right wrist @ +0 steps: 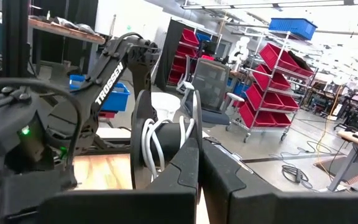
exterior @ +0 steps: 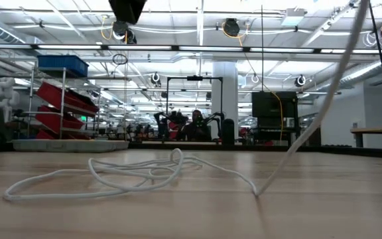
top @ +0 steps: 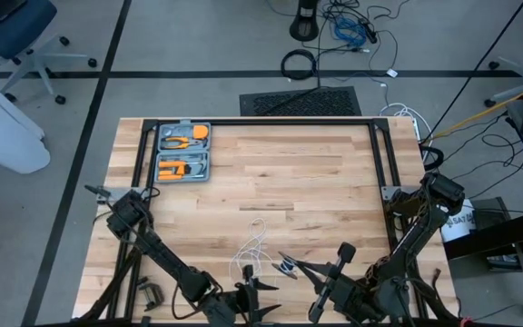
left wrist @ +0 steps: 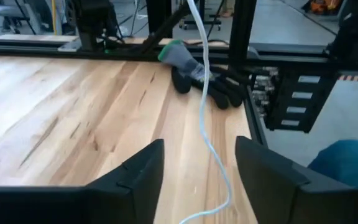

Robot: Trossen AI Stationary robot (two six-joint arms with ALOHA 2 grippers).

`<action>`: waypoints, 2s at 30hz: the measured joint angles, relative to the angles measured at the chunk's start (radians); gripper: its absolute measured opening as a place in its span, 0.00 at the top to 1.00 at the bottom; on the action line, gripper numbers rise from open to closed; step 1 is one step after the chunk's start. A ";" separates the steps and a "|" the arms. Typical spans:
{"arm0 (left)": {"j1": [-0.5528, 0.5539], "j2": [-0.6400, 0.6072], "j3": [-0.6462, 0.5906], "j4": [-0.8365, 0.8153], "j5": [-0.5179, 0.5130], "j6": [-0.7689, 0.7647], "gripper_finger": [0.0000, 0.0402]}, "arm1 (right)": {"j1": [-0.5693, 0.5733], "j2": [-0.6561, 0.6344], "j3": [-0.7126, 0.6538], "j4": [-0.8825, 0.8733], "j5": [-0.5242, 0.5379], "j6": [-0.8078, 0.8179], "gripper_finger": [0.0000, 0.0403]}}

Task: Coil cords
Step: Coil the white wire on the spool

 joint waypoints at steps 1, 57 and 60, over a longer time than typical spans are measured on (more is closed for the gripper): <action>0.000 0.005 0.000 0.002 0.001 0.003 0.47 | 0.000 0.000 0.000 0.000 0.000 0.000 1.00; 0.050 0.048 0.000 0.103 0.146 -0.071 0.98 | -0.001 0.000 0.000 -0.001 -0.026 0.001 1.00; 0.052 0.047 0.000 0.066 0.123 -0.071 0.99 | -0.001 0.000 0.000 -0.001 -0.026 0.001 1.00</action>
